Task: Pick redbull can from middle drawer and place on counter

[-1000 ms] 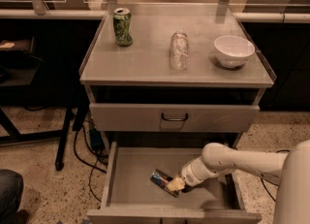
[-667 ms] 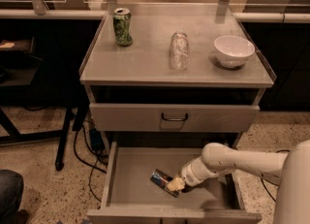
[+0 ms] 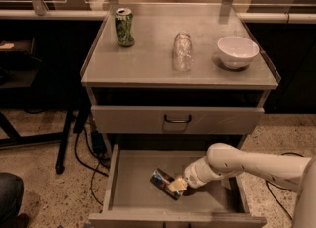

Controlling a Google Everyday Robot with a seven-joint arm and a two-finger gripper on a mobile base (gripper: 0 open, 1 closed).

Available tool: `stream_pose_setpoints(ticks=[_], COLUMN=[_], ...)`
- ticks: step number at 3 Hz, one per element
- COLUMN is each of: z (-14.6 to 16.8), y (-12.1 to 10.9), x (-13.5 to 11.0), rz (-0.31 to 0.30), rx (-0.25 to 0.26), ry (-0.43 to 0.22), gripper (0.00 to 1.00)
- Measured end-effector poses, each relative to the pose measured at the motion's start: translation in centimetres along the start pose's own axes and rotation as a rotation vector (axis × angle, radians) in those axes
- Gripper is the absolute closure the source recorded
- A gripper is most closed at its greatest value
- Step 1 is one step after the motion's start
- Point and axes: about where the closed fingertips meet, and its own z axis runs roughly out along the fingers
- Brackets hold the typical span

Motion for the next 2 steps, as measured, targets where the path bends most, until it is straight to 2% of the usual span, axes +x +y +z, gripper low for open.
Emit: stream_pose_setpoints(ticks=[1, 2], z=[-2.9, -7.5], y=[1.1, 3.1], x=[-0.3, -0.4], rz=[0.045, 0.088], rx=[0.049, 0.122], ry=[-0.023, -0.055], gripper=[1.00, 1.00])
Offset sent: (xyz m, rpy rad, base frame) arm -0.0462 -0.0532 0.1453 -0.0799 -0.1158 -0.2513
